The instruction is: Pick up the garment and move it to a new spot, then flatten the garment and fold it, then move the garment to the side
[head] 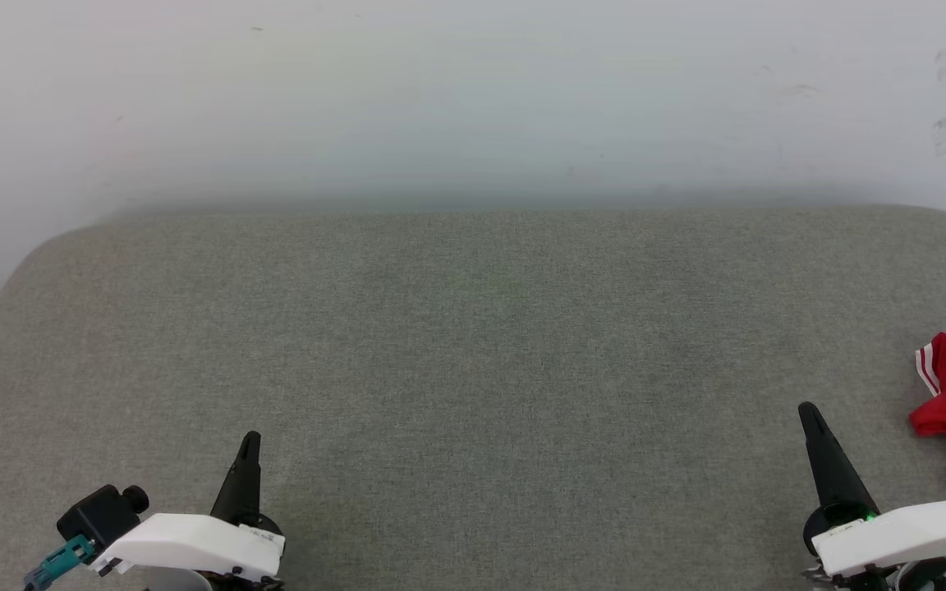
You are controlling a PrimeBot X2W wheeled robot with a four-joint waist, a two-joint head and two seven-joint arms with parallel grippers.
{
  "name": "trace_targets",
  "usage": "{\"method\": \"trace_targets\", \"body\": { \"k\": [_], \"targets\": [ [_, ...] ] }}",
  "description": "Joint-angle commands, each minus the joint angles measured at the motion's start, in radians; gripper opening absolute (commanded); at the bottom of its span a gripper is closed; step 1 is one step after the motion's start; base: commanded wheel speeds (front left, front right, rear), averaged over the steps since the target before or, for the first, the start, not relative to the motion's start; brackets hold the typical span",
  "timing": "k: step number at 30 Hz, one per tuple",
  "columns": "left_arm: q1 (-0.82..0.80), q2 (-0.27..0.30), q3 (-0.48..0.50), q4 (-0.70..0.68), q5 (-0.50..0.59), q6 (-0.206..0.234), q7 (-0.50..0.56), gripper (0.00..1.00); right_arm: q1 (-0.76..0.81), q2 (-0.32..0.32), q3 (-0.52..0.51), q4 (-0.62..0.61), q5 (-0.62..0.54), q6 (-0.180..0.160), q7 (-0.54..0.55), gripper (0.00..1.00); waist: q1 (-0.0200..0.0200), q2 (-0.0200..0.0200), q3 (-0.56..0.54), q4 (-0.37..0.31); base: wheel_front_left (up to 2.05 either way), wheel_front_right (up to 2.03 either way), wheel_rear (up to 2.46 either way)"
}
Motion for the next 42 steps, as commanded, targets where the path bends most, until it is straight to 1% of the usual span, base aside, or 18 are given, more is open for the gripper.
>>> {"method": "trace_targets", "body": {
  "k": [1, 24, 42],
  "targets": [
    [-0.029, 0.0, 0.011, -0.007, -0.041, -0.009, 0.01, 0.0, -0.027, -0.009, -0.003, -0.001, 0.045, 0.0, 0.003, 0.0, 0.0, 0.0, 0.001, 0.0, 0.0, 0.0, 0.0],
    [-0.052, -0.018, 0.052, 0.004, -0.276, -0.031, 0.073, 0.0, -0.068, -0.009, -0.012, 0.056, 0.298, 0.0, 0.024, 0.0, -0.0001, 0.0, 0.007, -0.001, 0.0, 0.0, 0.0],
    [-0.067, -0.028, 0.08, 0.011, -0.437, -0.045, 0.117, 0.0, -0.095, -0.007, -0.02, 0.096, 0.469, 0.0, 0.04, 0.0, -0.0001, 0.0, 0.012, -0.001, 0.0, 0.0, 0.0]
  ]
}}
